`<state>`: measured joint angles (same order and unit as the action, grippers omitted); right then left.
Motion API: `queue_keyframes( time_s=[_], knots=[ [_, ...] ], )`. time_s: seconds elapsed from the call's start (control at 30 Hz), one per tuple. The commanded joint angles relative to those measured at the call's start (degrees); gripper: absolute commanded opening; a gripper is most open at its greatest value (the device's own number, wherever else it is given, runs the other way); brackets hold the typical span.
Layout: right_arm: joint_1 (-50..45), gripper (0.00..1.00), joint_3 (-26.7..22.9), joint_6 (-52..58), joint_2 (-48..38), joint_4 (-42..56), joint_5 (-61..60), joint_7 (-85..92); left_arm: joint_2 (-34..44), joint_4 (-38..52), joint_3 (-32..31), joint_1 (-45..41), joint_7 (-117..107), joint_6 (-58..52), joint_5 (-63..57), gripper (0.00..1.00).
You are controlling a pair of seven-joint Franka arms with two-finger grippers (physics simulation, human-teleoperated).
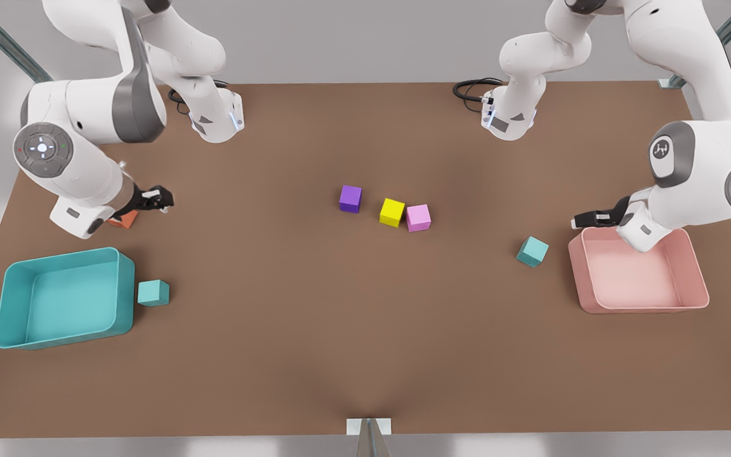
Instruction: Stack the two blue cubes on top of each other
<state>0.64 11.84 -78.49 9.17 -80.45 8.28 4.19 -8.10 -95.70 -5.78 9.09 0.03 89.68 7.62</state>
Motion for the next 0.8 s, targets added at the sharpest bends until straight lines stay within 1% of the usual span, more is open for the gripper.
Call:
queue_keyframes(
  time_s=[0.0, 0.03, 0.07, 0.1, 0.17, 0.2, 0.23, 0.27, 0.3, 0.37, 0.47, 0.5, 0.6, 0.63, 0.67, 0.77],
  knots=[
    [-0.11, 1.0, 0.03, -0.7, -0.03, 0.03, -0.2, 4.16, -0.25, 0.16, -0.02, 0.05, -0.03, -0.47, 0.02, 1.0],
    [-0.03, 1.0, 0.03, -0.62, 1.45, 1.69, 0.06, 4.68, -0.42, -0.01, -0.02, 0.05, -0.03, -0.47, 0.02, 1.0],
    [0.15, 1.0, 0.03, 1.74, 3.04, 3.02, -0.2, 5.39, -0.51, -0.01, -0.02, 0.14, -0.03, -0.47, 0.02, 1.0],
    [0.5, 1.0, 0.12, 1.15, 5.23, 2.84, 0.33, 5.91, -0.69, -0.01, -0.02, 0.14, -0.03, -0.47, 0.02, 1.0],
    [4.81, 1.0, 0.03, -7.46, 12.27, 2.84, 0.59, 26.99, -1.3, -0.01, -0.02, 0.22, -0.03, -0.47, 0.02, 1.0],
    [6.48, 1.0, 0.03, -14.4, 14.64, 2.49, 0.77, 41.05, -1.57, -0.01, -0.02, 0.22, -0.12, -0.47, 0.02, 1.0],
    [7.53, 1.0, 0.03, -18.01, 16.49, 2.49, 1.82, 49.32, -1.57, -0.01, -0.02, 0.14, -0.21, -0.47, 0.02, 1.0],
    [8.41, 1.0, 0.03, -20.47, 18.34, 2.49, 2.52, 56.71, -1.57, -0.01, -0.02, 0.14, -0.21, -0.47, 0.02, 1.0],
    [8.41, 1.0, 0.12, -21.09, 19.65, 2.58, 6.3, 57.77, -1.57, -0.01, -0.02, 0.14, -0.21, -0.47, 0.02, 1.0],
    [8.41, 1.0, 0.12, -23.82, 20.8, 2.76, 8.5, 67.17, -1.57, -0.01, -0.02, 0.14, -0.21, -0.47, 0.02, 1.0],
    [8.41, 1.0, 0.47, -24.87, 22.29, 2.76, 8.15, 82.72, -1.74, -0.01, -0.02, 0.14, -0.21, -0.56, 0.02, 1.0],
    [8.85, 1.0, 0.38, -24.0, 22.29, 1.79, 5.08, 86.24, -1.66, -0.01, -0.02, 0.14, -0.21, -0.56, 0.02, 1.0],
    [9.82, 1.0, 0.56, -21.8, 23.17, 1.0, 4.37, 93.36, -1.74, -0.01, -0.02, 0.22, -0.21, -0.56, 0.02, 1.0],
    [10.87, 1.0, 0.38, -21.18, 23.17, 0.21, 1.3, 97.76, -1.74, -0.01, -0.02, 0.22, -0.21, -0.56, -0.07, 1.0],
    [11.49, 1.0, 0.47, -20.92, 23.17, -1.11, 1.21, 100.04, -1.74, -0.01, -0.02, 0.22, -0.21, -0.56, -0.07, 1.0],
    [12.9, 1.0, 0.38, -20.65, 23.17, -2.25, 0.42, 102.24, -1.74, -0.01, -0.02, 0.22, -0.21, -0.56, -0.07, 1.0]
  ],
)
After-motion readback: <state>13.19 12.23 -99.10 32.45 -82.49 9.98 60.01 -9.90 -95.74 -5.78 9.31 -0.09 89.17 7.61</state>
